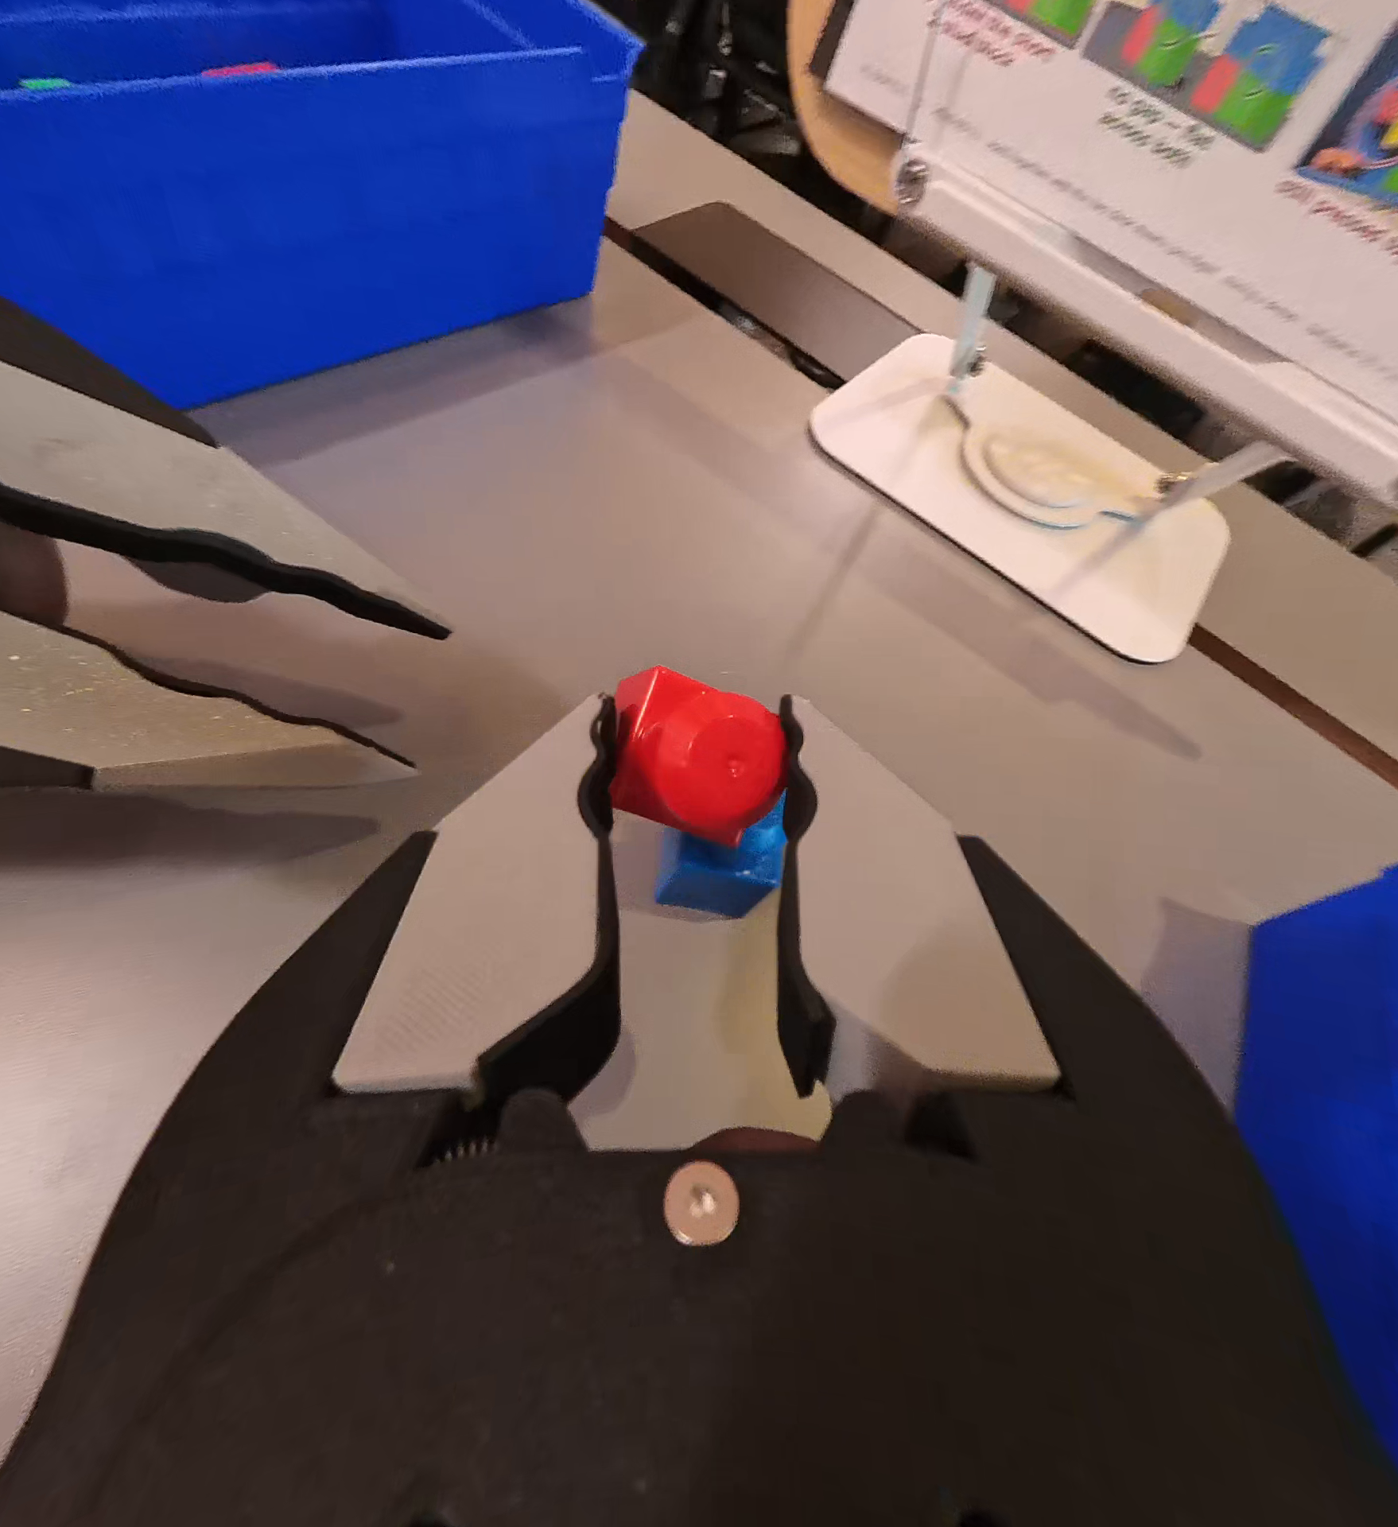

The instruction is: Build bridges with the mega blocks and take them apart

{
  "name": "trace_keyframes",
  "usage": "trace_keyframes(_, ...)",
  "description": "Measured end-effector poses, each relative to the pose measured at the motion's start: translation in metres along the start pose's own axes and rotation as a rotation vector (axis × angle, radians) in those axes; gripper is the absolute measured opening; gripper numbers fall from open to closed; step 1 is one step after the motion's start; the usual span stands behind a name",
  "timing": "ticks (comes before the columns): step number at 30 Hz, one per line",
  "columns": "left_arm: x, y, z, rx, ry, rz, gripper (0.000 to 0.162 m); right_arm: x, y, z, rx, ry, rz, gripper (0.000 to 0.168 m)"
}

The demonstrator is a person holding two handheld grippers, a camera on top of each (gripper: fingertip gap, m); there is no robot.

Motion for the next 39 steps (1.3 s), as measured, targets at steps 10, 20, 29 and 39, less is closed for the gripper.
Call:
trace_keyframes(10, -0.007, -0.010, -0.005, -0.076, 0.077, -0.013, 0.034, 0.049, 0.003, 0.040, 0.078, -0.093, -0.095, 0.036)
trace_keyframes(20, -0.056, -0.024, -0.004, -0.147, 0.412, 0.094, 0.034, 0.075, -0.060, 0.017, -0.273, -0.106, -0.190, 0.036)
trace_keyframes(29, -0.064, -0.024, -0.001, -0.149, 0.470, 0.123, 0.043, 0.076, -0.075, 0.006, -0.350, -0.113, -0.181, 0.049)
trace_keyframes(39, -0.061, -0.028, -0.003, -0.164, 0.434, 0.133, 0.044, 0.074, -0.031, 0.029, -0.141, -0.263, -0.027, 0.047)
Point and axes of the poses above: each gripper's, where its closed fingertips meet, z back along the fingers, y out of its top, x = y × z across the jaws, the point moved 4 cm from there along z, back along the fingers, and after that the axes turned 8 degrees about y, right-handed, at the moved point
